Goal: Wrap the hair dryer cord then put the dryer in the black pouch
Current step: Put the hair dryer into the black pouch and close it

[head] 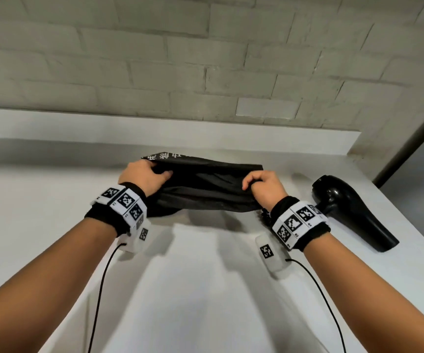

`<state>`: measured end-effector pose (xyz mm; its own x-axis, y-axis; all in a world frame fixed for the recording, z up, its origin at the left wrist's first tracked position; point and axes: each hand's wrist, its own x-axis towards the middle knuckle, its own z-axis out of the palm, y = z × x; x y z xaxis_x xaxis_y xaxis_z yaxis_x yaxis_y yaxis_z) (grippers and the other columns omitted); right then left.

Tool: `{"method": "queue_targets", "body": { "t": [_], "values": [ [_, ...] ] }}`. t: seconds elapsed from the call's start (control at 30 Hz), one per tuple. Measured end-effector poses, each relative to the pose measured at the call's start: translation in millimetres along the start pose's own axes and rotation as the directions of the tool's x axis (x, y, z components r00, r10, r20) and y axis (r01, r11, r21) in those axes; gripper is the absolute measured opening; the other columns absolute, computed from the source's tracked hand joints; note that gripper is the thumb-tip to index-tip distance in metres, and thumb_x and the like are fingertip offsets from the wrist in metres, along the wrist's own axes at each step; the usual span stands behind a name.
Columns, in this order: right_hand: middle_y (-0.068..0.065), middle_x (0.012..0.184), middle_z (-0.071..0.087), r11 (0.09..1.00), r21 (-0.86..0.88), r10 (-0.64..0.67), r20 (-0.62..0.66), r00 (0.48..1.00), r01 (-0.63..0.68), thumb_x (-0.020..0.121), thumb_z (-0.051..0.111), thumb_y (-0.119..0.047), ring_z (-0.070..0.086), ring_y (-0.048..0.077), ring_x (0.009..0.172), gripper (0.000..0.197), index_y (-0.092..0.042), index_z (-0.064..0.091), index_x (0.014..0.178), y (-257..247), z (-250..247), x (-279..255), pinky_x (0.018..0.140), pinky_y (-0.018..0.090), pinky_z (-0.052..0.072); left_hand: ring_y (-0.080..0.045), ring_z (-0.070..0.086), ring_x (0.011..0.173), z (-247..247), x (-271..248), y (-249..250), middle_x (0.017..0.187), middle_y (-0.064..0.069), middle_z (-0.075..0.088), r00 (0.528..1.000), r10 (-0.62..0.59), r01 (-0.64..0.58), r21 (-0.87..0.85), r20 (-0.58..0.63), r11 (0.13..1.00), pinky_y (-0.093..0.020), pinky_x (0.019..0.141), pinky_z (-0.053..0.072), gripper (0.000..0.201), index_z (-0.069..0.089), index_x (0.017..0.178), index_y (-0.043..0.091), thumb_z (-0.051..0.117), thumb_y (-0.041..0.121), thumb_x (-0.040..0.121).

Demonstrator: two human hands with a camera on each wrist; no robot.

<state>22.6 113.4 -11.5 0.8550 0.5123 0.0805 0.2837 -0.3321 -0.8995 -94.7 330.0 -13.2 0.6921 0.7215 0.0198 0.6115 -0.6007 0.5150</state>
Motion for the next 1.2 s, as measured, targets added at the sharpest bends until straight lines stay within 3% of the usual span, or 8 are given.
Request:
{"method": "queue_targets", "body": {
  "t": [0.13, 0.3, 0.43, 0.53, 0.77, 1.0, 1.1, 1.2],
  "values": [
    [0.008, 0.089, 0.064, 0.984, -0.171, -0.017, 0.151, 0.988, 0.043, 0.072, 0.046, 0.004, 0.046, 0.010, 0.098, 0.035, -0.019, 0.065, 0.054, 3.2, -0.8, -5.6, 0.077, 0.012, 0.031, -0.035, 0.060, 0.094, 1.8, -7.0, 2.5, 0.125, -0.016, 0.037, 0.991, -0.050, 0.016, 0.259, 0.122, 0.966, -0.039, 0.090, 0.049, 0.072, 0.051, 0.122, 0.016, 0.076, 0.048, 0.063],
    [0.015, 0.116, 0.036, 0.820, -0.572, 0.074, 0.151, 0.986, 0.026, 0.082, 0.048, -0.002, 0.049, 0.028, 0.095, 0.025, -0.002, 0.065, 0.101, 6.2, -4.4, -2.3, 0.086, 0.017, 0.035, -0.035, 0.061, 0.082, 13.4, -22.8, -0.4, 0.126, -0.017, 0.028, 0.962, 0.081, -0.193, 0.443, 0.260, 0.876, -0.041, 0.087, 0.052, 0.051, 0.044, 0.129, 0.018, 0.055, 0.019, 0.080],
    [0.013, 0.090, 0.051, 0.630, -0.771, 0.068, -0.063, 0.996, -0.092, 0.082, 0.040, -0.003, 0.045, 0.032, 0.096, 0.017, -0.007, 0.055, 0.090, 2.1, -6.8, 9.0, 0.102, 0.034, 0.032, -0.032, 0.062, 0.098, 23.0, -40.0, 0.0, 0.140, -0.012, 0.025, 0.808, 0.157, -0.471, 0.462, 0.568, 0.752, -0.034, 0.079, 0.048, 0.072, 0.014, 0.142, 0.049, 0.038, 0.008, 0.087],
    [0.019, 0.133, 0.030, 0.654, -0.750, 0.056, -0.083, 0.995, -0.099, 0.082, 0.041, 0.004, 0.044, 0.041, 0.107, 0.030, 0.005, 0.052, 0.110, 4.1, -11.2, 15.9, 0.100, 0.038, 0.040, -0.027, 0.052, 0.120, 21.6, -39.3, -1.4, 0.150, -0.004, 0.027, 0.713, 0.266, -0.532, 0.253, 0.649, 0.808, -0.031, 0.101, 0.041, 0.075, 0.023, 0.142, 0.045, 0.038, 0.000, 0.084],
    [0.019, 0.124, 0.047, 0.671, -0.734, 0.073, 0.199, 0.977, 0.100, 0.080, 0.043, 0.009, 0.052, 0.035, 0.108, 0.035, 0.001, 0.057, 0.112, 17.9, -20.8, 13.9, 0.094, 0.031, 0.042, -0.026, 0.047, 0.123, 2.7, -19.4, -9.5, 0.139, -0.011, 0.041, 0.916, 0.250, -0.243, -0.064, 0.313, 0.968, -0.021, 0.098, 0.036, 0.075, 0.043, 0.137, 0.016, 0.068, 0.000, 0.068],
    [-0.001, 0.097, 0.064, 0.891, -0.454, 0.153, 0.241, 0.958, -0.028, 0.080, 0.057, -0.008, 0.057, 0.010, 0.077, 0.029, -0.022, 0.068, 0.103, 16.7, -43.9, 11.6, 0.059, 0.011, 0.048, -0.023, 0.057, 0.107, 5.8, -17.7, -11.4, 0.119, -0.007, 0.057, 0.898, 0.166, -0.125, -0.125, 0.408, 0.984, -0.026, 0.089, 0.046, 0.078, 0.040, 0.138, 0.023, 0.068, 0.002, 0.069],
    [-0.008, 0.089, 0.059, 0.974, -0.193, 0.143, 0.101, 0.985, -0.122, 0.085, 0.056, -0.018, 0.052, 0.011, 0.078, 0.017, -0.022, 0.067, 0.097, 13.0, -65.3, 5.7, 0.050, 0.024, 0.046, -0.020, 0.055, 0.099, 7.2, -18.2, -9.5, 0.117, -0.009, 0.061, 0.919, 0.128, -0.064, -0.180, 0.372, 0.982, -0.023, 0.085, 0.041, 0.073, 0.039, 0.139, 0.023, 0.062, -0.002, 0.076],
    [0.009, 0.111, 0.058, 0.951, -0.294, 0.049, -0.171, 0.984, -0.099, 0.083, 0.054, -0.014, 0.055, 0.024, 0.099, 0.020, -0.017, 0.066, 0.099, 27.4, -86.2, 6.8, 0.076, 0.028, 0.047, -0.027, 0.056, 0.110, 14.3, -18.1, -4.9, 0.124, -0.013, 0.059, 0.939, 0.081, -0.002, -0.233, 0.334, 0.973, -0.025, 0.089, 0.042, 0.068, 0.040, 0.139, 0.019, 0.061, 0.001, 0.077]
  ]
}}
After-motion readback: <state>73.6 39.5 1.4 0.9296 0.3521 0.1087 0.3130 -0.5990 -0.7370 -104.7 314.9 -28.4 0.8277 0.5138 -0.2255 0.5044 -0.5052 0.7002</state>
